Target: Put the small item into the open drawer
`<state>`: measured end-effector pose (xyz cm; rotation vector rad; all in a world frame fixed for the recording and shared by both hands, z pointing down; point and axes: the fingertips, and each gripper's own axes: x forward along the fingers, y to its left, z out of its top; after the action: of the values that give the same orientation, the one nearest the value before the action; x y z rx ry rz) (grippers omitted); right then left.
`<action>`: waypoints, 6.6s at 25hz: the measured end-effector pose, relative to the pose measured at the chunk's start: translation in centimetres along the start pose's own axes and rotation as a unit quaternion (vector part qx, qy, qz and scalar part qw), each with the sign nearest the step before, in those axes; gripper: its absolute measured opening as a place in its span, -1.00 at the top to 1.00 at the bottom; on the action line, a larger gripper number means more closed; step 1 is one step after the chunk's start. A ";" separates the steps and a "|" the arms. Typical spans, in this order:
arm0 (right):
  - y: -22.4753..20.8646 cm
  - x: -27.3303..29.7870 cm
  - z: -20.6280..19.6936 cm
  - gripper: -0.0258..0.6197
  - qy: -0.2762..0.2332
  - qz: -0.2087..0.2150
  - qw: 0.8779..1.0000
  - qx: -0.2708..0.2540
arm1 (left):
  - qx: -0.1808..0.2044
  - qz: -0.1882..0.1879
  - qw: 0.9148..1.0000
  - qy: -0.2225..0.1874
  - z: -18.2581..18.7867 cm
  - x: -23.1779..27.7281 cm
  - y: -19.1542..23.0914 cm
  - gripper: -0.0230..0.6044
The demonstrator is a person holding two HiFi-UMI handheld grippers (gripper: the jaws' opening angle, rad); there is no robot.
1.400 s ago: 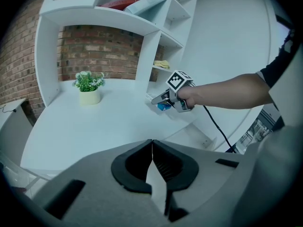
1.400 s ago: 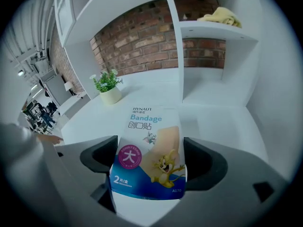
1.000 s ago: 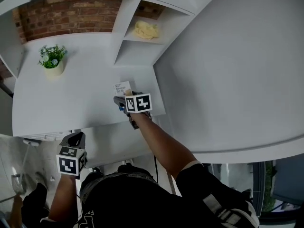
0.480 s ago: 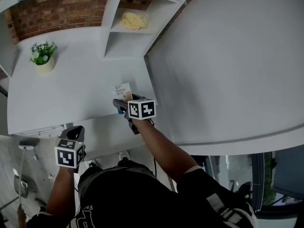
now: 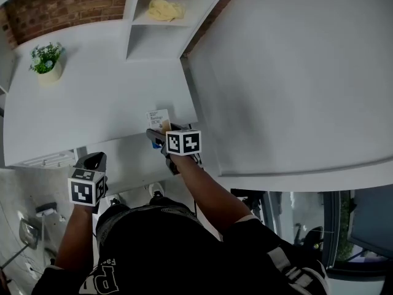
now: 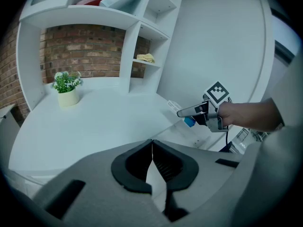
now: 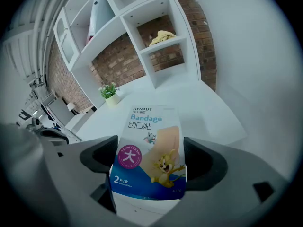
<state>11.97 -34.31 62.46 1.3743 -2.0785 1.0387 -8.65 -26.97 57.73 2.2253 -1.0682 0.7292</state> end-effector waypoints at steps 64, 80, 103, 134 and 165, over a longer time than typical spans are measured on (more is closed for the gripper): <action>-11.3 10.5 -17.7 -0.38 0.236 -0.113 0.965 -0.007 | -0.071 0.023 0.994 0.080 -6.9 1.9 0.0 0.87; -11.3 9.6 -17.2 -0.38 0.245 -0.102 0.964 -0.015 | -0.066 0.025 0.995 0.068 -6.0 2.4 -0.4 0.87; 1.4 -6.9 -5.0 0.91 0.010 0.151 0.980 -0.128 | -0.054 0.051 0.997 -0.028 0.4 1.3 -7.3 0.87; 12.7 -18.9 -13.9 0.91 -0.051 0.192 0.965 -0.173 | -0.044 0.042 0.993 -0.106 -6.5 -13.5 -13.3 0.87; 11.5 -25.6 -17.7 0.91 -0.081 0.129 0.977 -0.150 | -0.031 0.026 0.991 -0.129 -8.2 -17.0 -16.4 0.87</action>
<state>11.26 -2.98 51.51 1.0916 -2.4654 0.6846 -6.28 -4.15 47.93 2.2889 -1.2585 0.4307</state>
